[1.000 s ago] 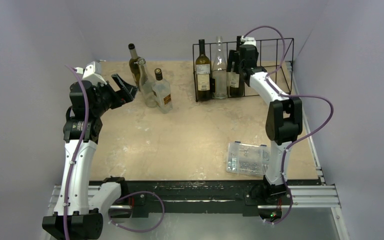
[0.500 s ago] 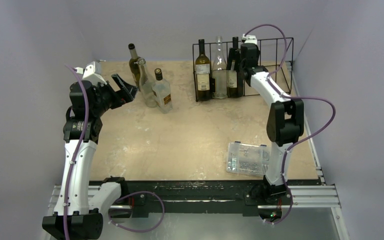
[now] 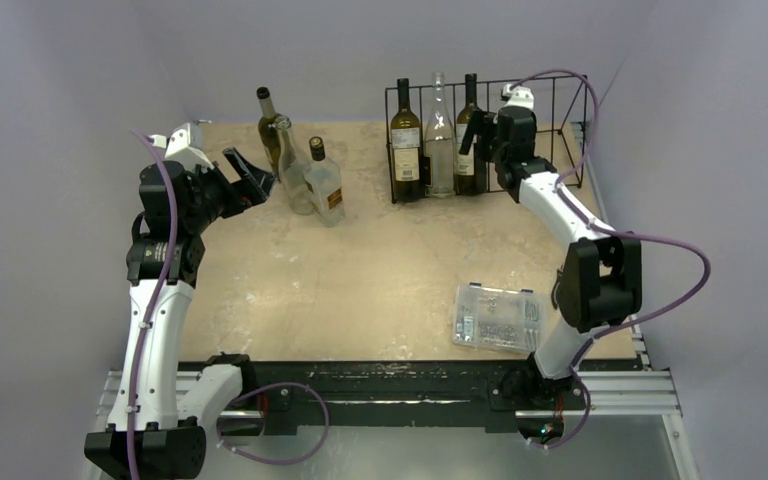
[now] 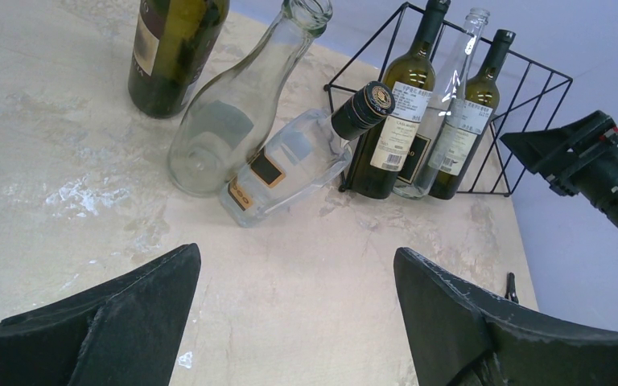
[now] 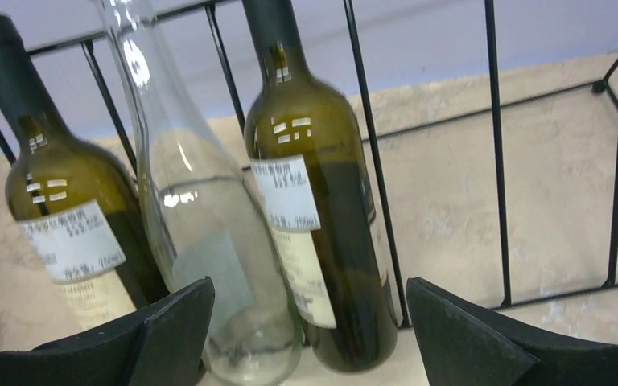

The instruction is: Put the wine bottle on the wine rack

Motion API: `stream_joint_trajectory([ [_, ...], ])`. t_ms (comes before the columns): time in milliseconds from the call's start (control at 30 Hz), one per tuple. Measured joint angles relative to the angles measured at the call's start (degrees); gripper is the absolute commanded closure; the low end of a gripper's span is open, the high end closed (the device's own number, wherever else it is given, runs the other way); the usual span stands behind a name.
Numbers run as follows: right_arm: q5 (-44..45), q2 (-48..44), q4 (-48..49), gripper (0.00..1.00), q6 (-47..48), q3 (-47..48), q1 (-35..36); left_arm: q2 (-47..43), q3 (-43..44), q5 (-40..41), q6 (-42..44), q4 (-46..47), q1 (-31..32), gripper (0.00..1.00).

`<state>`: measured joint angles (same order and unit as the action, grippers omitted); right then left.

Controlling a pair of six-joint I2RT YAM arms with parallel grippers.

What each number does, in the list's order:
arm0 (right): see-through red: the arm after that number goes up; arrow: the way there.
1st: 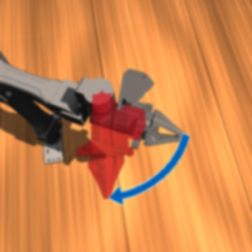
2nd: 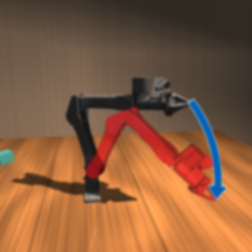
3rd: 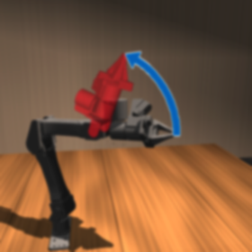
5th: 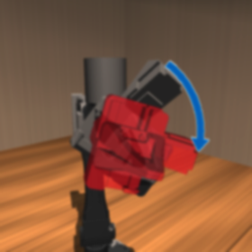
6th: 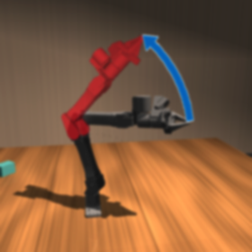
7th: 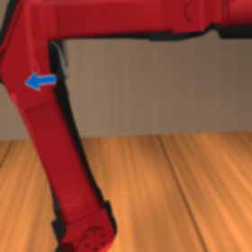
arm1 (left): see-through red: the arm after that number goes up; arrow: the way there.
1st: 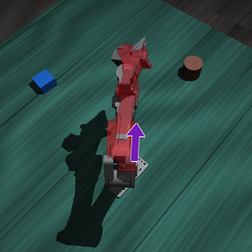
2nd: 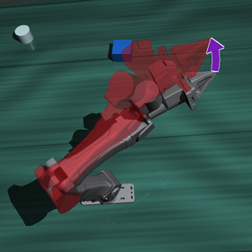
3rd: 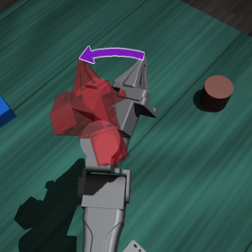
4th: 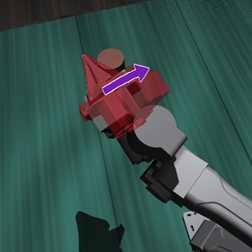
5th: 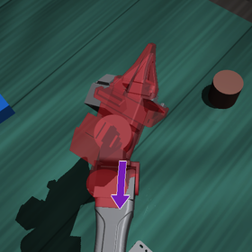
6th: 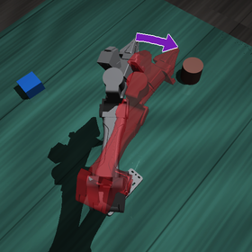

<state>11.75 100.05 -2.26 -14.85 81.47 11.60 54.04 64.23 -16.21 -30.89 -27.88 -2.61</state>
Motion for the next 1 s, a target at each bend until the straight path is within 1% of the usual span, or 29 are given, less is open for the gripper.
stream_joint_trajectory([
  [367,-8.4,-11.6,4.7,0.08,-4.7,-19.6,0.5,0.0,0.0,-0.5,0.0,0.0,0.0,0.1],
  [500,-10.0,-14.2,5.9,0.08,-5.9,-23.9,2.7,0.0,0.0,-0.5,0.0,0.0,0.0,0.1],
  [767,-9.7,-14.7,6.6,0.07,-6.1,-25.6,13.5,0.0,0.0,-0.5,0.0,0.0,0.0,0.1],
  [1000,-9.8,-14.7,8.0,0.05,-6.2,-25.9,19.8,0.2,0.0,0.4,0.1,0.0,0.7,0.1],
])
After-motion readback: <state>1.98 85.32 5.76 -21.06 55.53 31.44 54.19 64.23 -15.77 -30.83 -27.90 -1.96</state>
